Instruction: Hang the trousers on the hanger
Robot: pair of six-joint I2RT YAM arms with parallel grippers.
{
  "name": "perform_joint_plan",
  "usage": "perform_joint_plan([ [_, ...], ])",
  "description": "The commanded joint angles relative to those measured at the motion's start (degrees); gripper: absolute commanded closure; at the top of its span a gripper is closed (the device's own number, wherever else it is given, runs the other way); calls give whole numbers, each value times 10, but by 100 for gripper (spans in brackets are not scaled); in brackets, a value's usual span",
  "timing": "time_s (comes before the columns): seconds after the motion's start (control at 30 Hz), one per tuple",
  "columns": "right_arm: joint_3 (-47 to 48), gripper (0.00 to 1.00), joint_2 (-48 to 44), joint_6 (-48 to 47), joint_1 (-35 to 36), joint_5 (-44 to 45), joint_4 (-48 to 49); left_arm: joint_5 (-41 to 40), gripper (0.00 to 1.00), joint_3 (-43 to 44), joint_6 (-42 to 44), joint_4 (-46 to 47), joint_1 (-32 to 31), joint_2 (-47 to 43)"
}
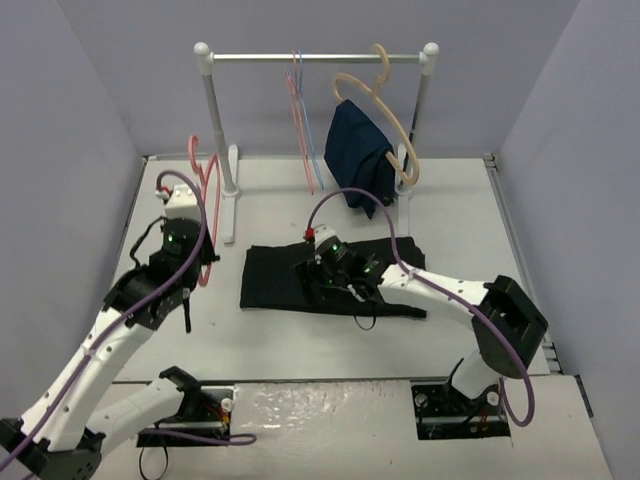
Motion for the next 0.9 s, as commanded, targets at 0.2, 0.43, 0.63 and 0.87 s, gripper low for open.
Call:
perform_joint_plan([
  [0.2, -69, 3, 96, 66, 14, 81, 84, 51, 100, -115, -67, 24, 19, -129],
  [0.43, -125, 3, 24, 151, 14, 107, -61, 86, 100, -164, -60, 64, 20, -181],
  [0.63, -92, 2, -17, 181, 14, 142, -150, 115, 100, -218, -60, 114, 20, -210],
  [0.87, 70, 9, -14, 154, 37, 142, -146, 128, 100, -276, -57, 167, 20, -233],
])
